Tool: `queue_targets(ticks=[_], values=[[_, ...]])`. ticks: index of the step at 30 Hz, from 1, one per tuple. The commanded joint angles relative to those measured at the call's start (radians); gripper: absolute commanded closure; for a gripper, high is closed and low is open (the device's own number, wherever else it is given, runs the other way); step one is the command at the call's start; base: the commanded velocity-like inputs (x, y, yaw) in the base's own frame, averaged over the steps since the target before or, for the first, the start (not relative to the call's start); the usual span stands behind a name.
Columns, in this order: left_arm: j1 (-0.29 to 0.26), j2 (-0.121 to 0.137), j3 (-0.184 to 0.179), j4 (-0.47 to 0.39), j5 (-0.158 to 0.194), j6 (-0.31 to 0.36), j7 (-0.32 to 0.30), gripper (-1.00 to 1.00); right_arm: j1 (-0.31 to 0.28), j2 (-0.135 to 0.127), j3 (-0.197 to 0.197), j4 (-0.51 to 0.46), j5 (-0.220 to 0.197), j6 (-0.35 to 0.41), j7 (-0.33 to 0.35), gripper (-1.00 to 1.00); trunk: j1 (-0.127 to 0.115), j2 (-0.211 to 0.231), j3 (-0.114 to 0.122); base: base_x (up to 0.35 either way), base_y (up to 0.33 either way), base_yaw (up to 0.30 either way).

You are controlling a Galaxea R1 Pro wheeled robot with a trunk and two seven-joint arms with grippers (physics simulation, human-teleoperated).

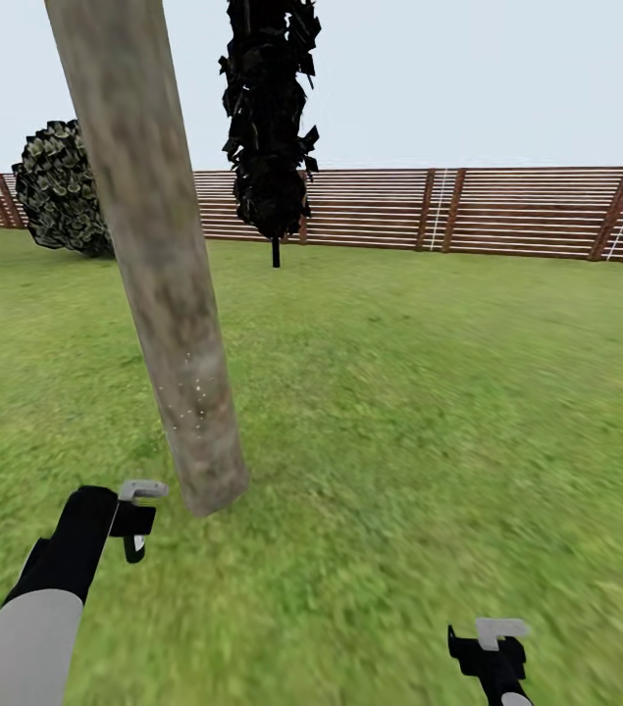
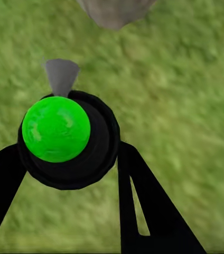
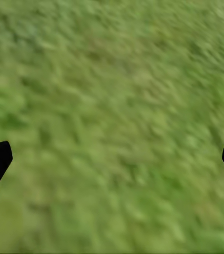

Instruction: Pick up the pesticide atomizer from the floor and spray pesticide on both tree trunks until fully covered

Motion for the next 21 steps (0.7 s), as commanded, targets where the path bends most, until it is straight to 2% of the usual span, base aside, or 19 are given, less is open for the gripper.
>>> queue_targets(ticks=[1,4,5,7,9,11,14,21], values=[[0.000,-0.002,0.009,0.021,-0.008,-0.002,-0.009,1.00,-0.001,0.000,-0.001,0.001,0.007,-0.002,-0.005,-1.00,0.000,0.000,-0.001,0.169,-0.153,0.001],[0.000,-0.004,0.015,0.091,-0.008,-0.053,-0.008,1.00,-0.001,0.000,-0.001,0.001,0.007,-0.002,-0.005,-1.00,0.000,0.000,-0.001,0.201,-0.182,0.000],[0.000,-0.005,0.021,0.108,-0.008,-0.088,-0.005,1.00,-0.001,0.000,-0.001,0.001,0.007,-0.002,-0.005,-1.00,0.000,0.000,-0.001,0.215,-0.192,0.000],[0.000,-0.005,0.055,0.122,-0.008,-0.130,0.002,1.00,-0.001,0.001,-0.001,0.000,0.007,-0.002,-0.005,-1.00,0.000,0.000,-0.001,0.229,-0.192,0.000],[0.000,-0.005,0.084,0.125,-0.005,-0.142,0.004,1.00,-0.001,0.001,-0.001,0.000,0.007,-0.002,-0.005,-1.00,0.000,0.000,-0.001,0.236,-0.190,0.000],[0.000,-0.004,0.098,0.116,-0.005,-0.146,0.005,1.00,-0.001,0.001,-0.001,0.001,0.007,-0.002,-0.005,-1.00,0.000,0.000,-0.001,0.219,-0.201,0.003],[0.000,-0.004,0.100,0.114,-0.005,-0.147,0.005,1.00,-0.001,0.001,-0.001,0.001,0.007,-0.002,-0.005,-1.00,0.000,0.000,-0.001,0.082,-0.252,0.112],[0.000,-0.006,0.099,0.123,-0.004,-0.146,0.005,1.00,-0.001,0.001,-0.001,0.001,0.007,-0.002,-0.005,-1.00,0.000,0.000,-0.001,0.008,-0.276,0.261]])
